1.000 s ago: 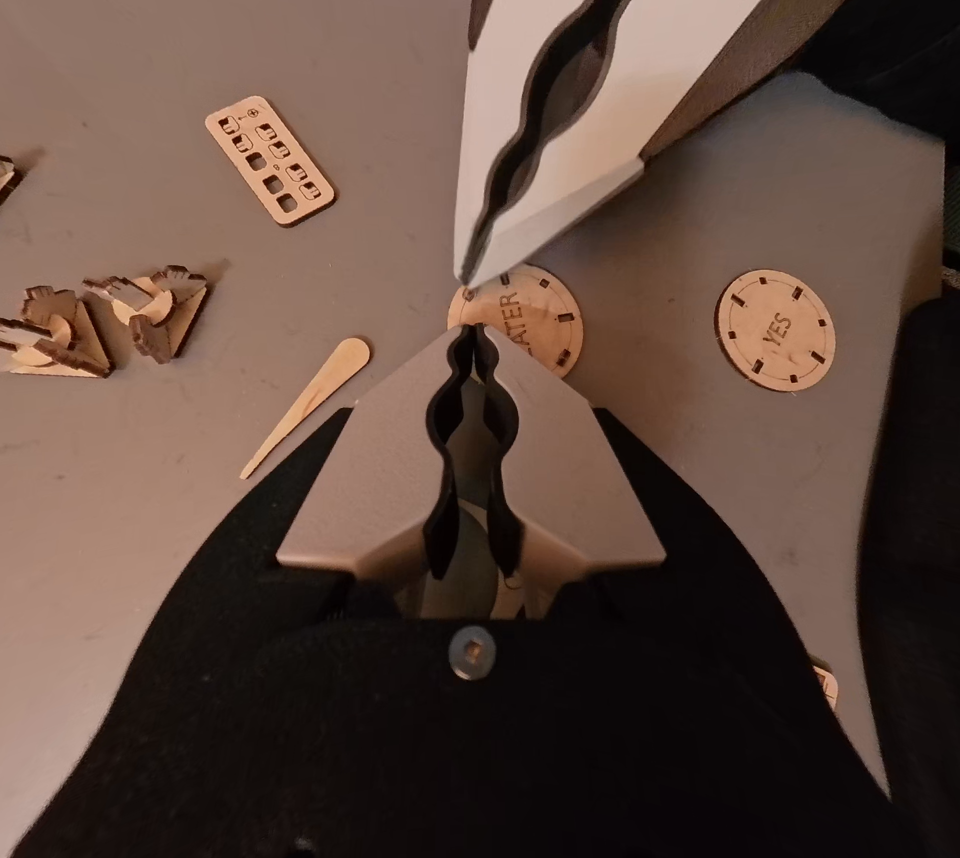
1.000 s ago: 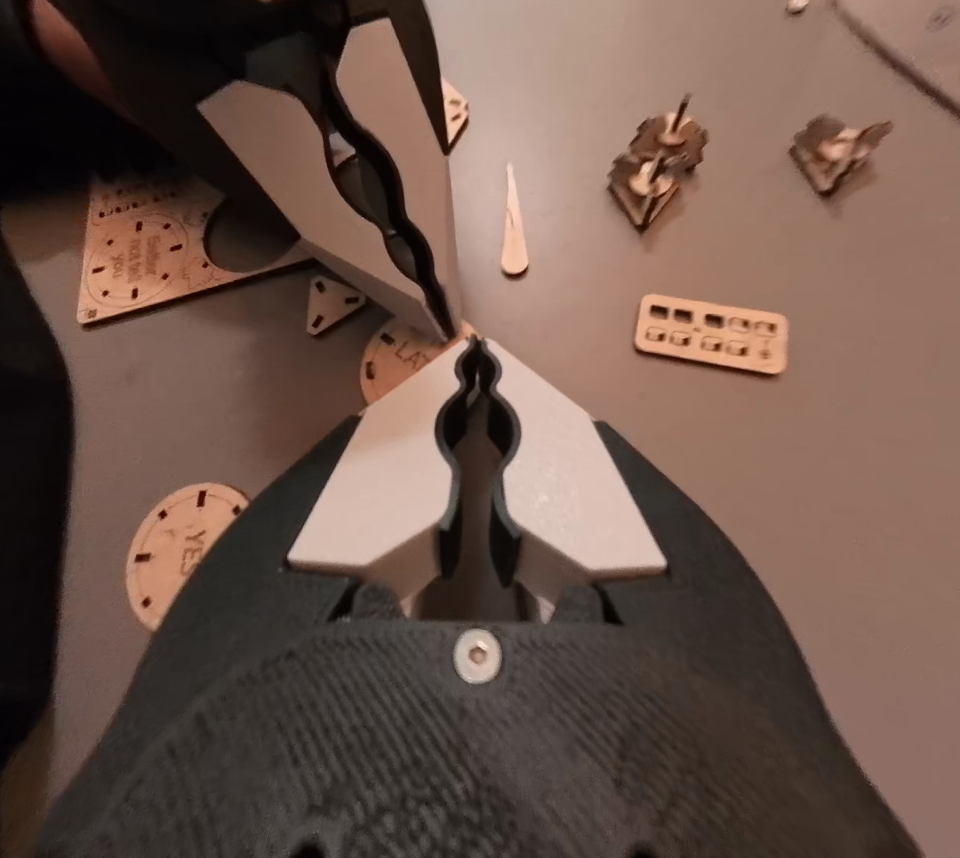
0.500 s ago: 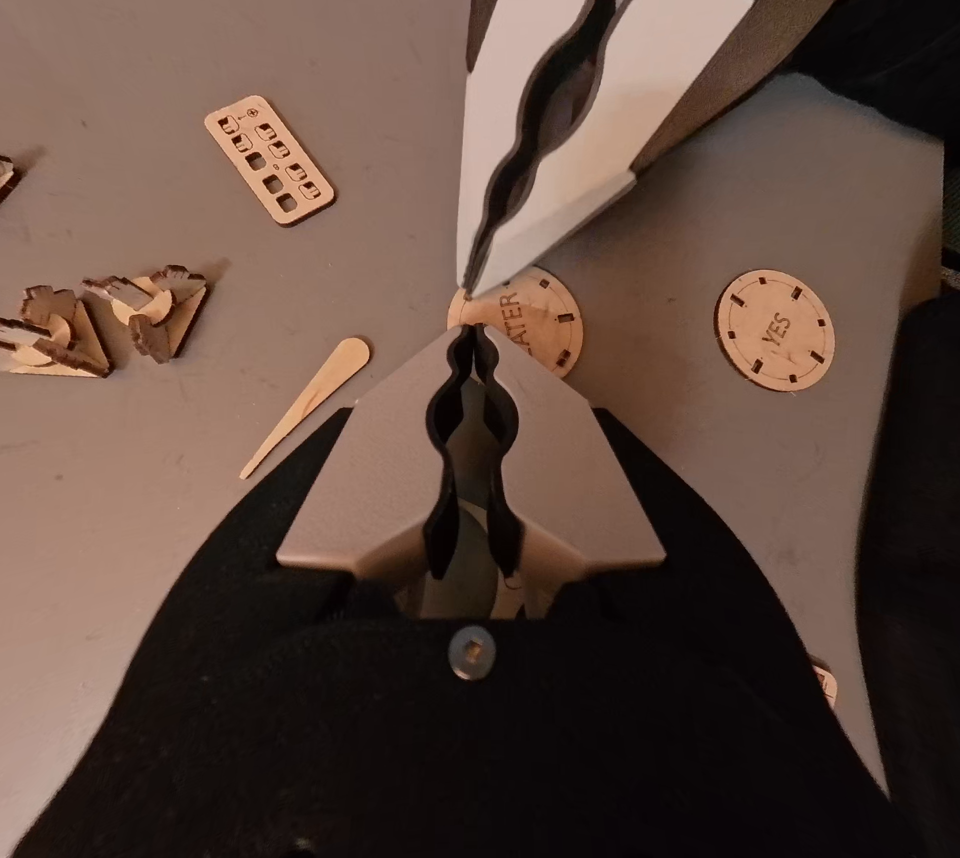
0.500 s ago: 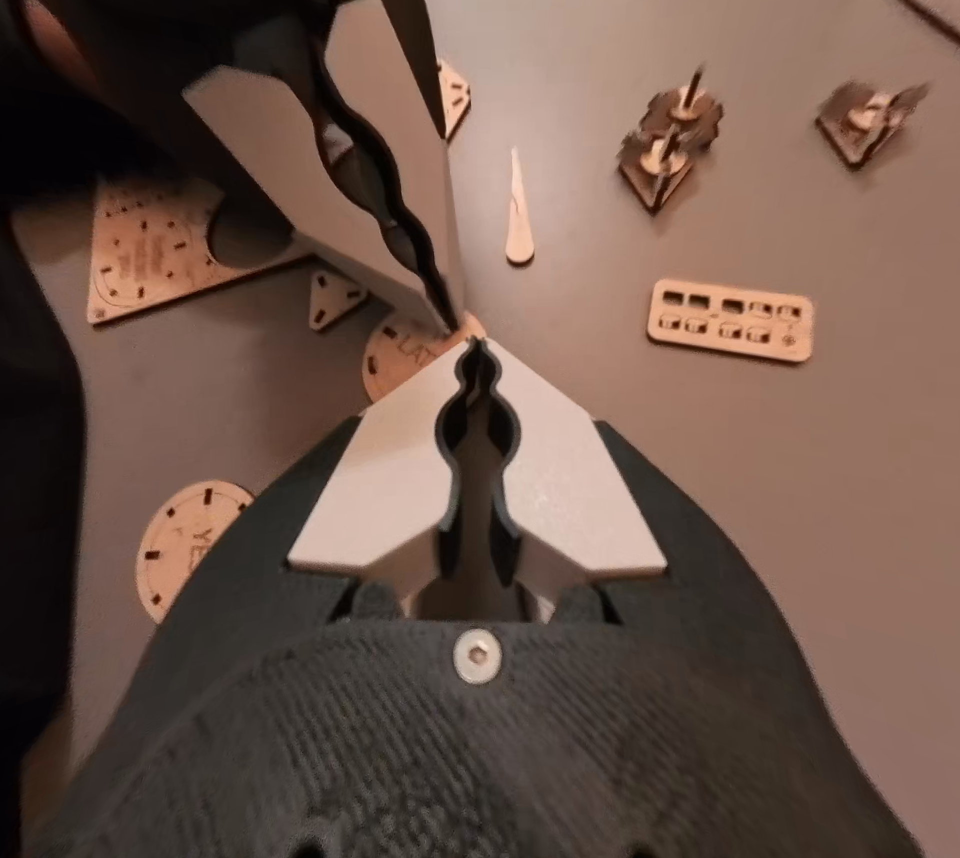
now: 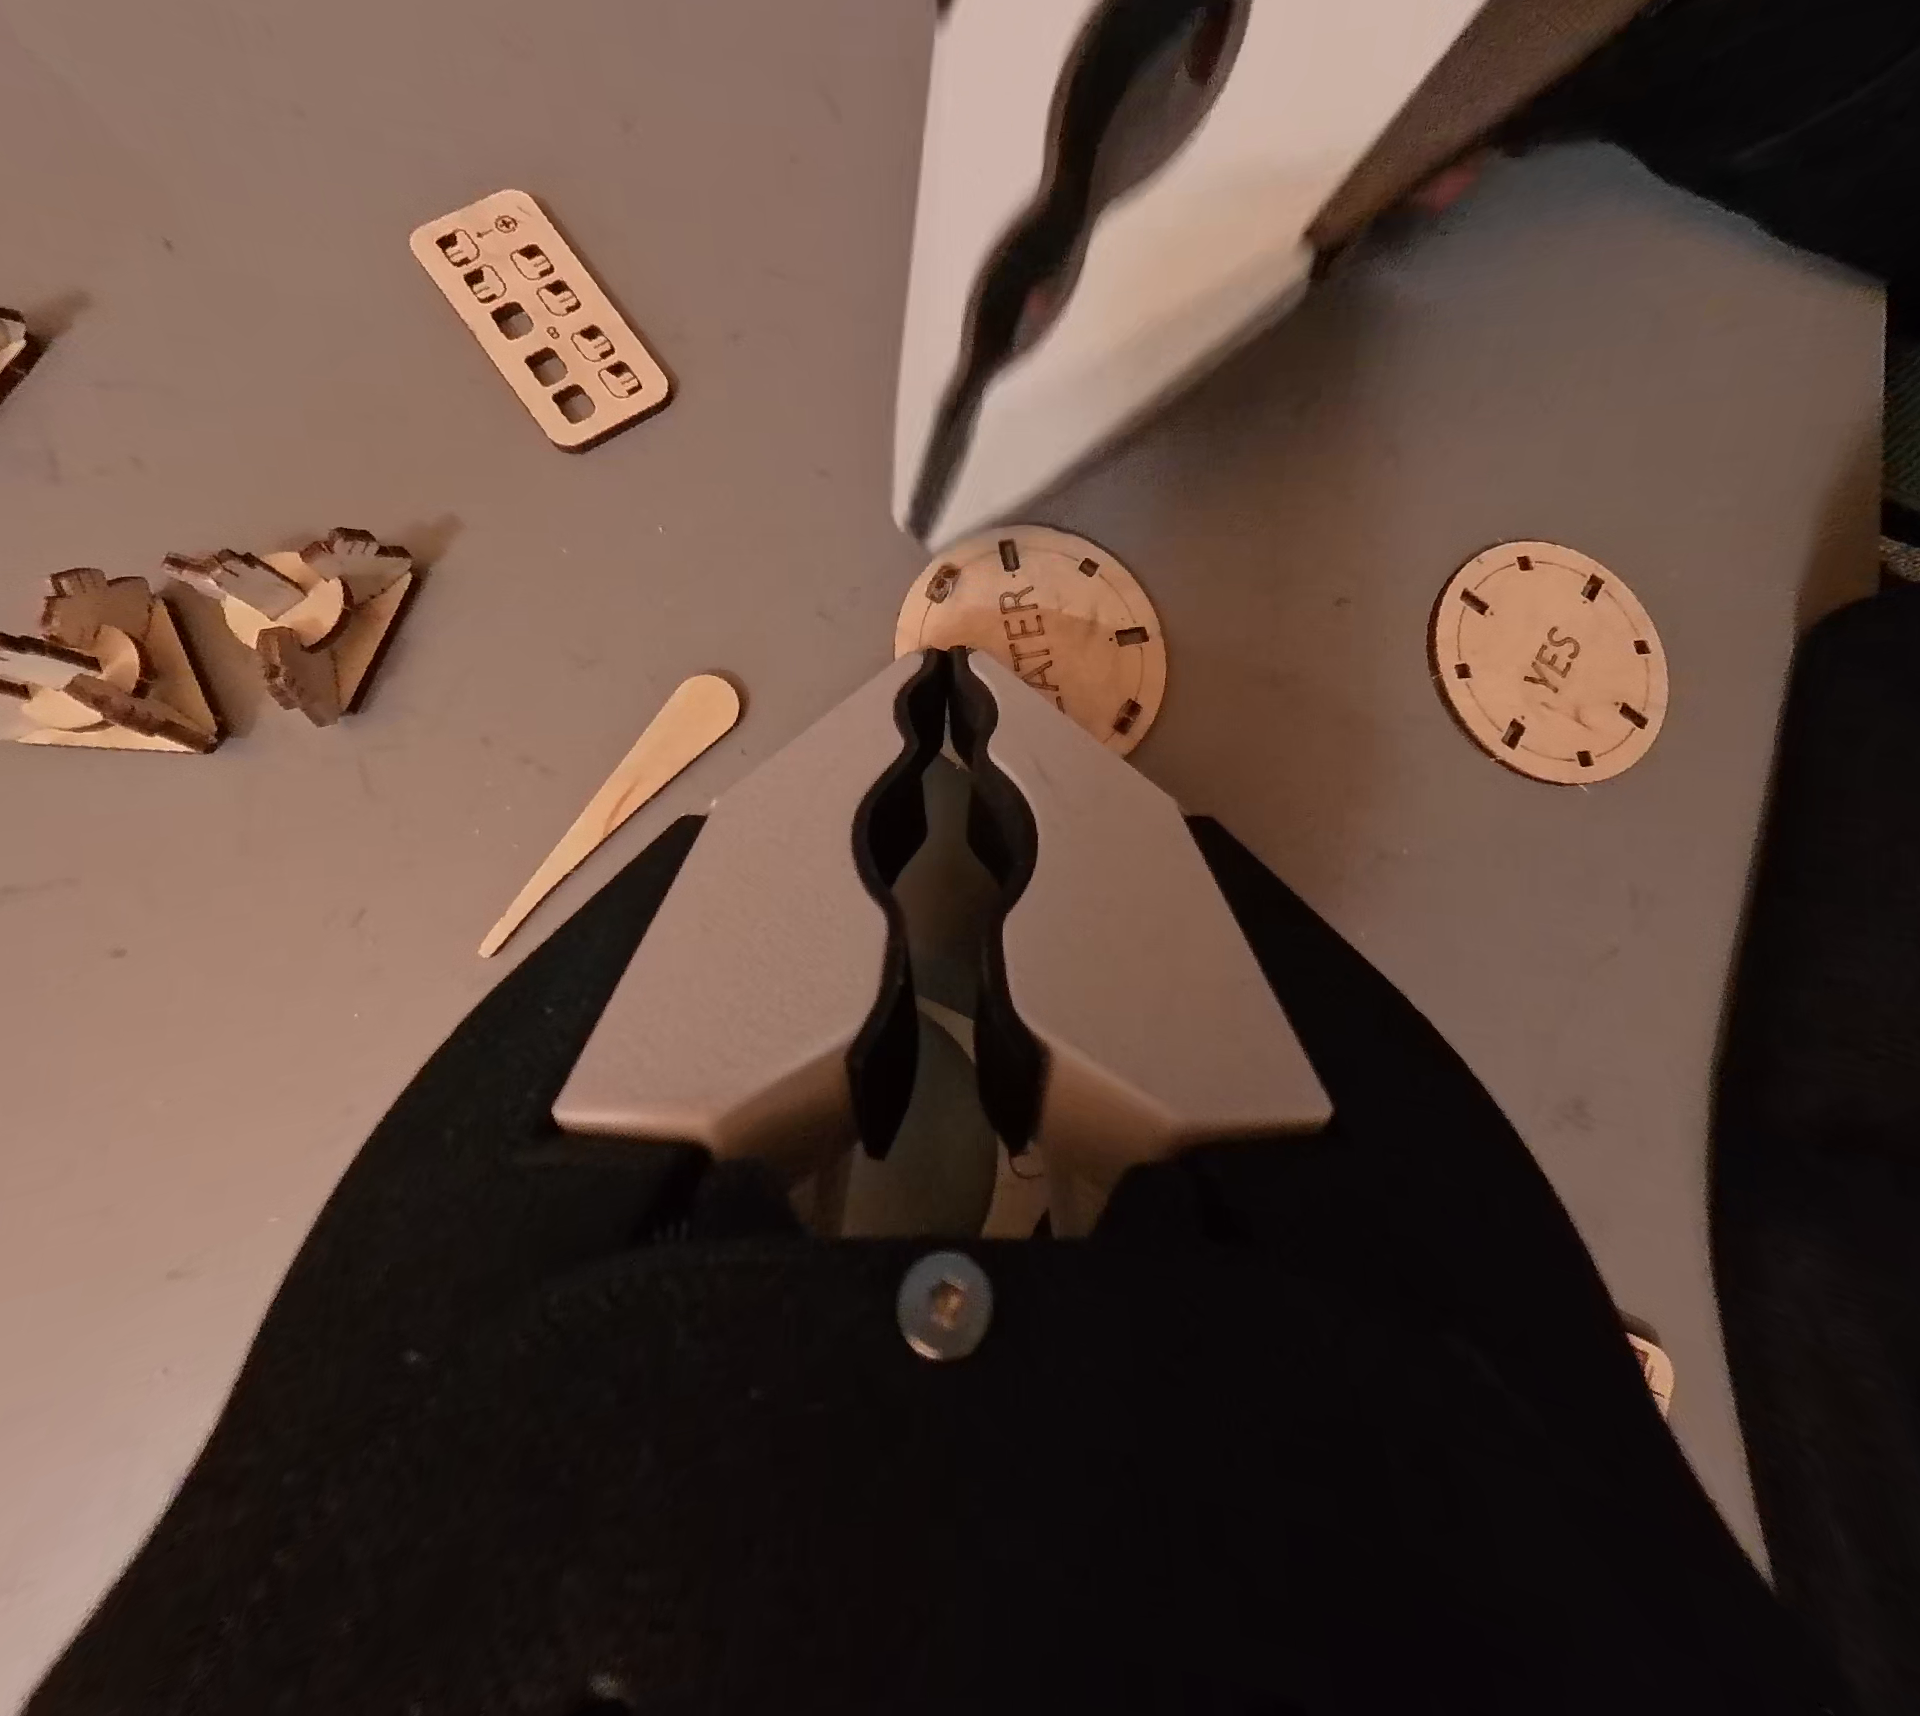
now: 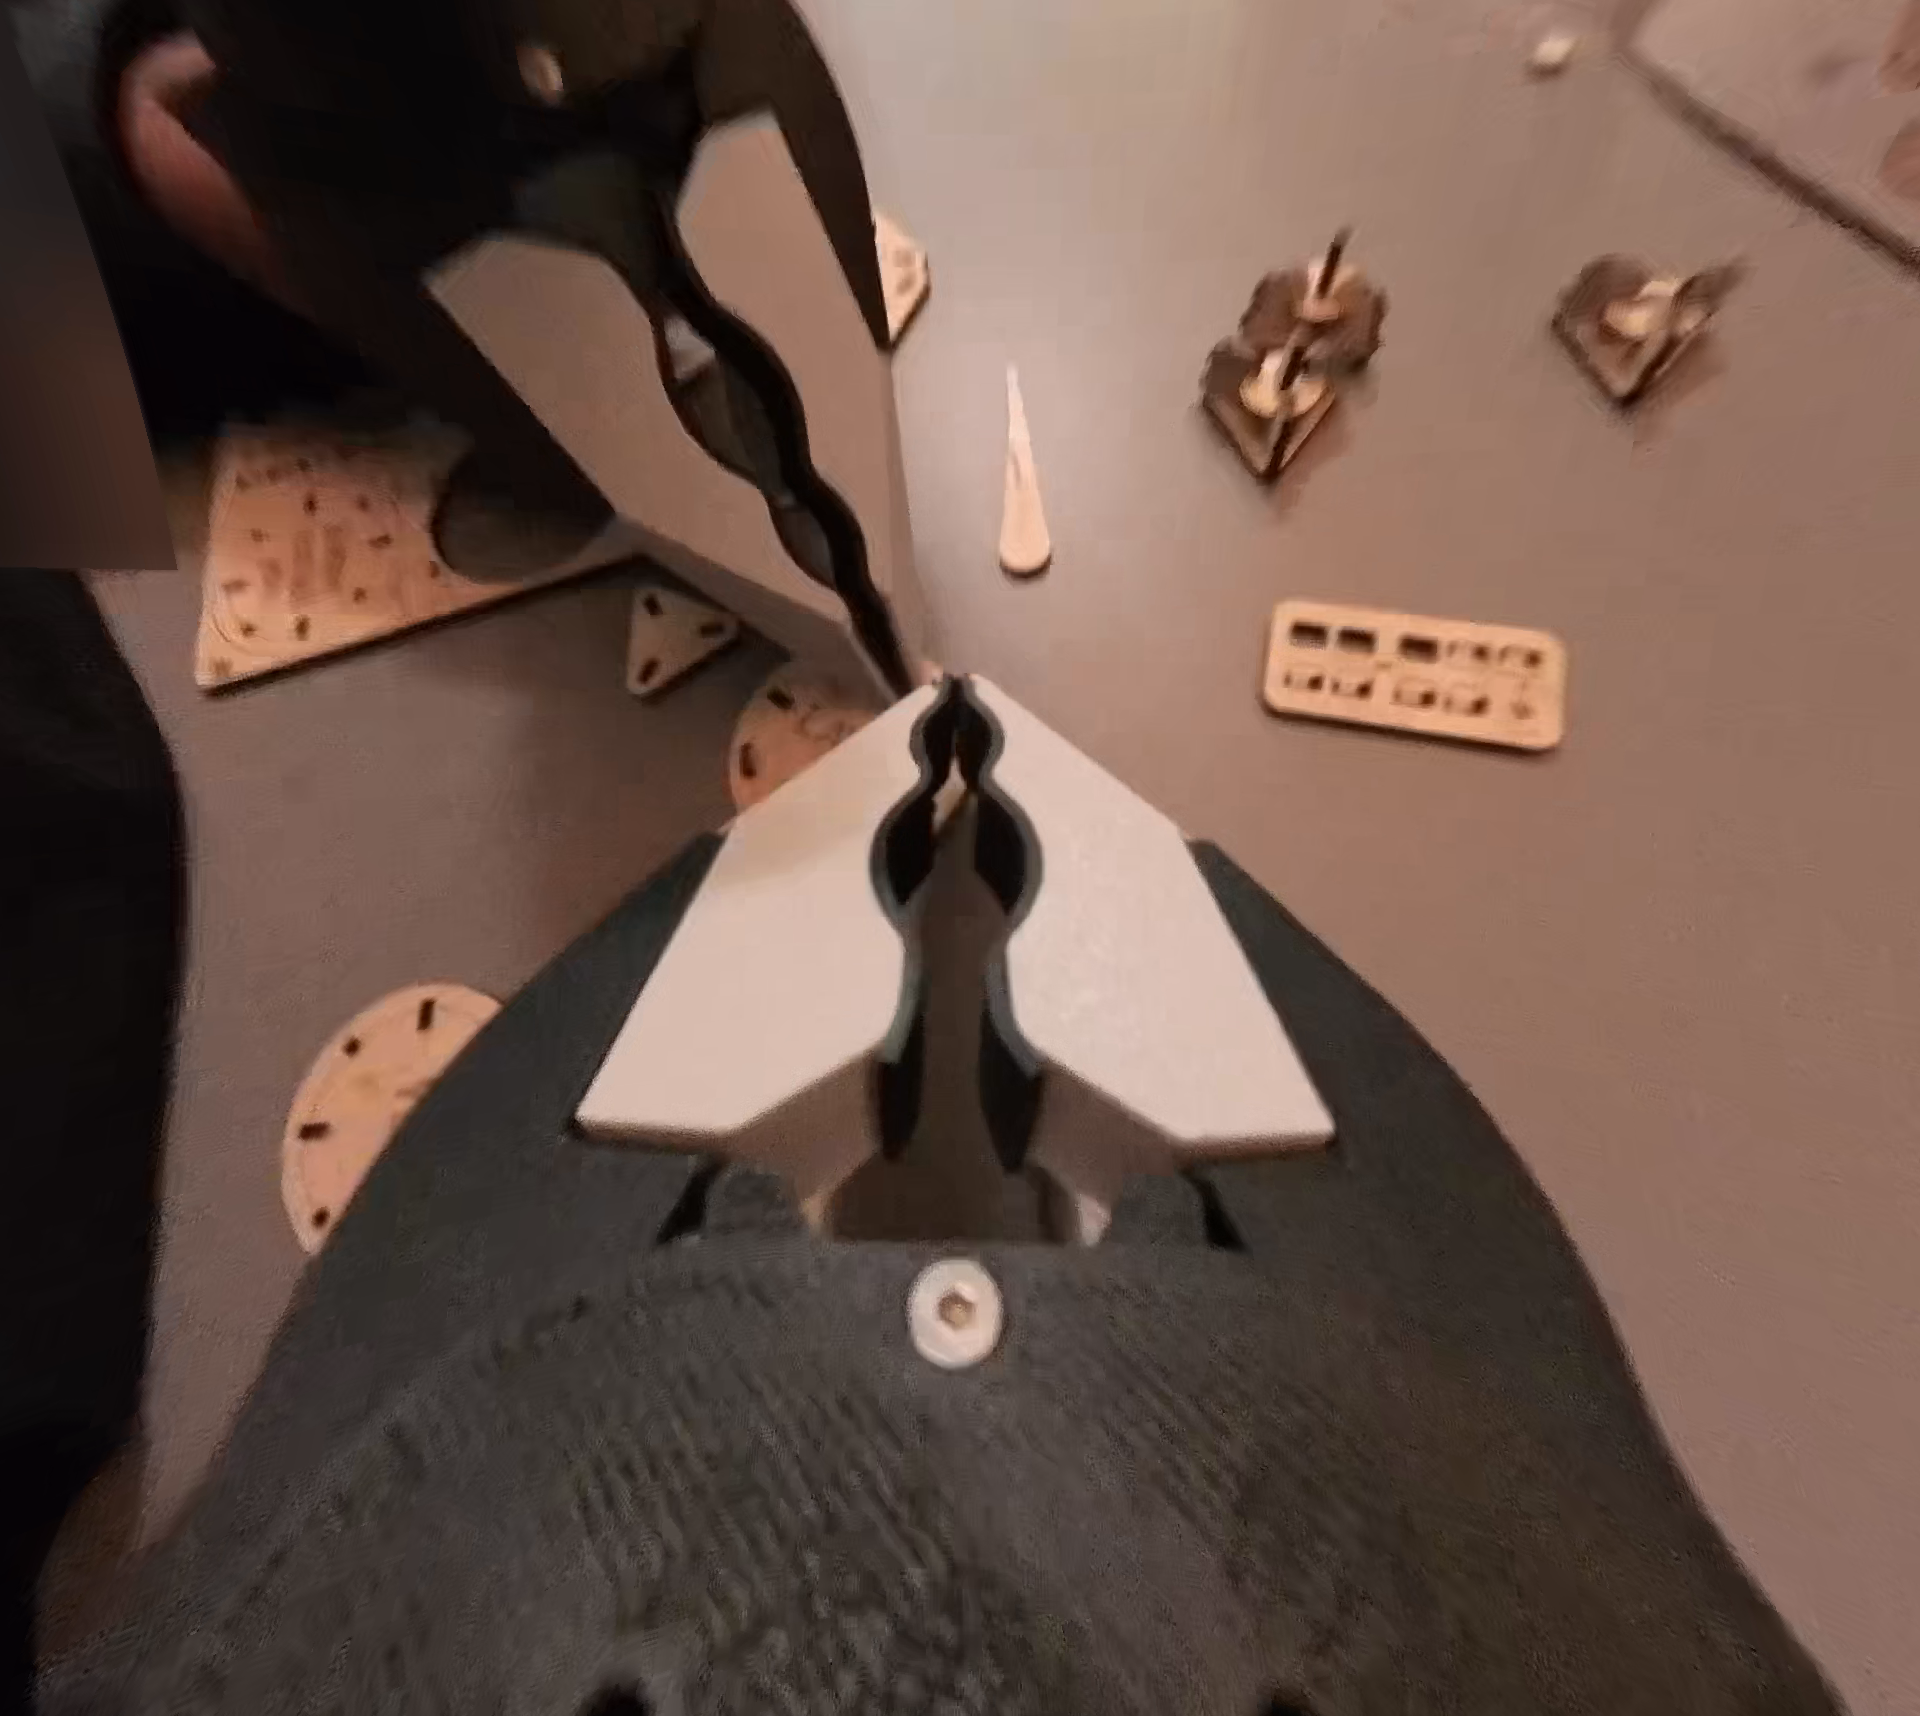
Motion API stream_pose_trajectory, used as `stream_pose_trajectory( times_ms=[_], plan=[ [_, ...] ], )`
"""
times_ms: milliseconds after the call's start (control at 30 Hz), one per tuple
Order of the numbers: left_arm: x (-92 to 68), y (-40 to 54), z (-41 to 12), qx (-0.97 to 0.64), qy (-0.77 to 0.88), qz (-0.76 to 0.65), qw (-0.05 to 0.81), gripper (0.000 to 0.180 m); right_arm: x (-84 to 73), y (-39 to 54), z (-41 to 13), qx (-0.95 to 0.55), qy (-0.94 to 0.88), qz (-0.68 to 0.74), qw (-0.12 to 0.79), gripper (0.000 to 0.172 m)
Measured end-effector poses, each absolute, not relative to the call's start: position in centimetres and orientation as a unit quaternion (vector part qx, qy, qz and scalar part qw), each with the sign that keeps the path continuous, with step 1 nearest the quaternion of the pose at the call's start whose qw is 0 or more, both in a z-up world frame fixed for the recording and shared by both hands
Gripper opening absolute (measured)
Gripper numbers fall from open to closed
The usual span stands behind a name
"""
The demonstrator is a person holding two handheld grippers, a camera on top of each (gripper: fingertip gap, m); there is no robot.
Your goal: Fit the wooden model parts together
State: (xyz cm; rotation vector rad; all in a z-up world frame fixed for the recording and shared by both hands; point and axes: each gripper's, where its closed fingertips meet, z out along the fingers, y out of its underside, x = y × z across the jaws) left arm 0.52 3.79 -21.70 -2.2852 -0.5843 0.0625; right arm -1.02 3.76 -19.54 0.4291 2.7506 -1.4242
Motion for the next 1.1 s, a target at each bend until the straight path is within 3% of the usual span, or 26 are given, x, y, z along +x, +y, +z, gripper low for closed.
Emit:
stream_pose_trajectory(
  times_ms=[33,200,300,467,567,767,867,1033,1100],
  plan=[
    [0.5,3.8,-21.7,-0.895,-0.229,0.025,0.381,0.001,-0.6,3.9,-21.0,0.13,0.896,-0.424,0.013,0.0],
    [0.5,3.8,-21.7,-0.895,-0.229,0.025,0.381,0.001,-1.4,3.6,-18.1,0.137,0.866,-0.481,-0.011,0.0],
    [0.5,3.8,-21.7,-0.895,-0.229,0.024,0.381,0.001,-0.6,3.9,-21.0,0.127,0.898,-0.421,0.008,0.0],
    [0.5,3.8,-21.7,-0.895,-0.229,0.024,0.381,0.001,-1.6,3.8,-18.4,0.141,0.869,-0.475,-0.012,0.0],
    [0.5,3.8,-21.7,-0.895,-0.229,0.024,0.381,0.001,-0.7,3.8,-20.9,0.133,0.894,-0.427,0.012,0.0],
    [0.5,3.8,-21.7,-0.895,-0.229,0.025,0.381,0.001,-1.4,3.6,-18.2,0.14,0.863,-0.485,-0.002,0.0],
    [0.5,3.8,-21.7,-0.895,-0.229,0.024,0.381,0.001,-0.7,3.8,-20.8,0.139,0.891,-0.431,0.02,0.0],
    [0.5,3.8,-21.7,-0.896,-0.229,0.025,0.381,0.001,-1.4,3.7,-18.5,0.139,0.869,-0.475,-0.004,0.0],
    [0.5,3.8,-21.7,-0.895,-0.229,0.025,0.381,0.001,-1.0,4.0,-20.4,0.136,0.891,-0.433,0.005,0.0]
  ],
)
